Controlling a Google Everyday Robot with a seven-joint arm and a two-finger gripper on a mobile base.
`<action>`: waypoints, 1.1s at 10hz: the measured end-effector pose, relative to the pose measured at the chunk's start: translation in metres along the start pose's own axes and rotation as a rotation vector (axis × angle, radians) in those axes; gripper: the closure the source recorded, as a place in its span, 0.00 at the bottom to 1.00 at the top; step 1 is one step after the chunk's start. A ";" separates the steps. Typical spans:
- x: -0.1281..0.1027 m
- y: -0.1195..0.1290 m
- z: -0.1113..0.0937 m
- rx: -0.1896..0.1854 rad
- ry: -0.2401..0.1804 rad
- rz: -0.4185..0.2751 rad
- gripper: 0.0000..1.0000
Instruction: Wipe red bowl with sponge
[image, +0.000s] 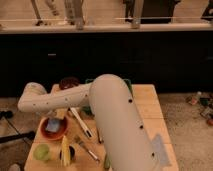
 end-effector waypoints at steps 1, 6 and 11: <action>-0.004 -0.005 -0.004 0.015 -0.008 -0.011 1.00; -0.024 0.023 -0.015 0.044 -0.079 -0.043 1.00; -0.029 0.028 0.016 -0.025 -0.104 -0.076 1.00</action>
